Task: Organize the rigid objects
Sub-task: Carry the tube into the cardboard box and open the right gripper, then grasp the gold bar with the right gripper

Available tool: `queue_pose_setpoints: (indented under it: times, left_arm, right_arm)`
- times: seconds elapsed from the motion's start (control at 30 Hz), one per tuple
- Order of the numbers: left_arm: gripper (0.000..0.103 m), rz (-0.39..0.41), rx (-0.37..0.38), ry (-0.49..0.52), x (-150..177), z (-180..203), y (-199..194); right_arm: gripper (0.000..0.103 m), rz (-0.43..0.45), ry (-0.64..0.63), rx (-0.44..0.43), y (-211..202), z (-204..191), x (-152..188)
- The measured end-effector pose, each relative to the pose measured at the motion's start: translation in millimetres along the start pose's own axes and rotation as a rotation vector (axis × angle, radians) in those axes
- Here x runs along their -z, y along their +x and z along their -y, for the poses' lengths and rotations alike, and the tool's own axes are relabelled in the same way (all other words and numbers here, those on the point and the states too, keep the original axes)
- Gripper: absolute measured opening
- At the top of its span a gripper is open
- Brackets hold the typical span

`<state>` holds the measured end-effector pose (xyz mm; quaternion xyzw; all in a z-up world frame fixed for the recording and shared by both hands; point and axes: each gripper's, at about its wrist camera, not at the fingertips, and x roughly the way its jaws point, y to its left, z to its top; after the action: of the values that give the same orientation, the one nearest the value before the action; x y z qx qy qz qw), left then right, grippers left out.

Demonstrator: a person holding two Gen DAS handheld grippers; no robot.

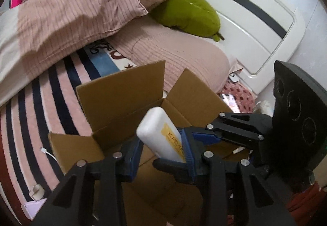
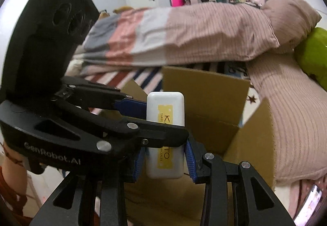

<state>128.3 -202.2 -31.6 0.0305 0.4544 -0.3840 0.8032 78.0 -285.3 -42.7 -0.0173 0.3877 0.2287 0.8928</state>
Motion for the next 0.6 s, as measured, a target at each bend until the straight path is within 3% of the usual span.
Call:
queue_pose_setpoints:
  times: [0.03, 0.1, 0.13, 0.2, 0.33, 0.43, 0.5, 0.6]
  left_arm:
    - [0.053, 0.003, -0.024, 0.003, 0, 0, -1]
    - [0.07, 0.03, -0.056, 0.008, 1, 1, -5]
    - [0.074, 0.048, -0.072, 0.014, 2, 1, -11]
    - [0.076, 0.083, -0.093, 0.023, 6, 0, -27]
    - [0.079, 0.16, -0.147, 0.009, 18, -11, -62]
    - [0.081, 0.229, -0.196, -0.029, 37, -28, -98]
    - [0.088, 0.264, -0.236, -0.055, 52, -40, -117]
    - [0.088, 0.307, -0.332, -0.1, 83, -65, -144]
  right_arm:
    - [0.031, -0.01, 0.001, 0.01, 1, 2, 1]
    - [0.034, -0.018, 0.005, 0.035, 2, 3, 1]
    - [0.041, -0.02, 0.004, 0.038, 1, 4, 1]
    - [0.053, -0.017, -0.006, 0.044, -1, 2, 2]
    - [0.055, 0.009, -0.042, 0.07, -10, -13, 4]
    - [0.055, 0.05, -0.066, 0.021, -19, -36, 0]
    - [0.055, 0.077, -0.088, -0.015, -23, -56, -2]
    - [0.055, 0.108, -0.129, -0.102, -22, -94, -4]
